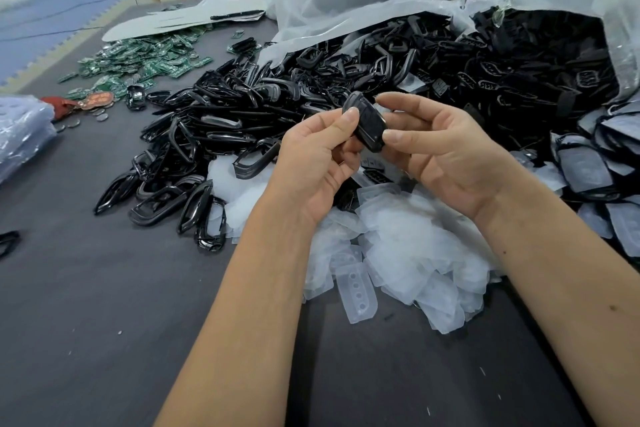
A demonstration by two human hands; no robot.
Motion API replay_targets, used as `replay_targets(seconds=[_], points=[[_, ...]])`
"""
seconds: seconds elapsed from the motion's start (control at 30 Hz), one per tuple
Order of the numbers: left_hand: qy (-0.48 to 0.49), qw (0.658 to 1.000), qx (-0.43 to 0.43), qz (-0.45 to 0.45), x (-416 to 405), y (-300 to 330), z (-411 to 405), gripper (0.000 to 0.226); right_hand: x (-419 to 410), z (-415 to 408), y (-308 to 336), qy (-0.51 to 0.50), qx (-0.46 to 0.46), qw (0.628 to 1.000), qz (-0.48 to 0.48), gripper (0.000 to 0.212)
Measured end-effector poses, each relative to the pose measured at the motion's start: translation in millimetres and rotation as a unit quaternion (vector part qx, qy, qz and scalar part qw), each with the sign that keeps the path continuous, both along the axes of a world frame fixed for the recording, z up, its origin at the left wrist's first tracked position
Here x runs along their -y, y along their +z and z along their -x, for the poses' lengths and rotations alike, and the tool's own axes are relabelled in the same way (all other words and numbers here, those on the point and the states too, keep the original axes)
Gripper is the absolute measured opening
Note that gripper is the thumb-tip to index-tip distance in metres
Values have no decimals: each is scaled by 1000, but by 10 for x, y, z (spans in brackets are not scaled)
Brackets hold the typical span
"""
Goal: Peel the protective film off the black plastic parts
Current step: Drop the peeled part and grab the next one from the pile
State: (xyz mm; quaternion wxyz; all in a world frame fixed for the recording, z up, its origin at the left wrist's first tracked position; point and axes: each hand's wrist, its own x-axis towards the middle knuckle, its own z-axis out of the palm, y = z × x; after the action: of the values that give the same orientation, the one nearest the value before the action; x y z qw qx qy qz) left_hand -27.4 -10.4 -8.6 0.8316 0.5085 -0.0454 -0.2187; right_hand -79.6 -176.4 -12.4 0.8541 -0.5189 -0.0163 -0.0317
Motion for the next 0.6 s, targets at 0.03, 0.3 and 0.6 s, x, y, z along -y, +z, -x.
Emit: replay_targets(seconds=[0.03,0.3,0.6], points=[[-4,1000,1,7,1,3,1,14,5,-3,-3,1,10,1000,-2,50],[-6,999,30,30,-36,46,15,15,-16,21,49,2,37,999,20,46],[0,892,379,-246,265,289,232,23,480,353,459,-104,63,879,460,35]])
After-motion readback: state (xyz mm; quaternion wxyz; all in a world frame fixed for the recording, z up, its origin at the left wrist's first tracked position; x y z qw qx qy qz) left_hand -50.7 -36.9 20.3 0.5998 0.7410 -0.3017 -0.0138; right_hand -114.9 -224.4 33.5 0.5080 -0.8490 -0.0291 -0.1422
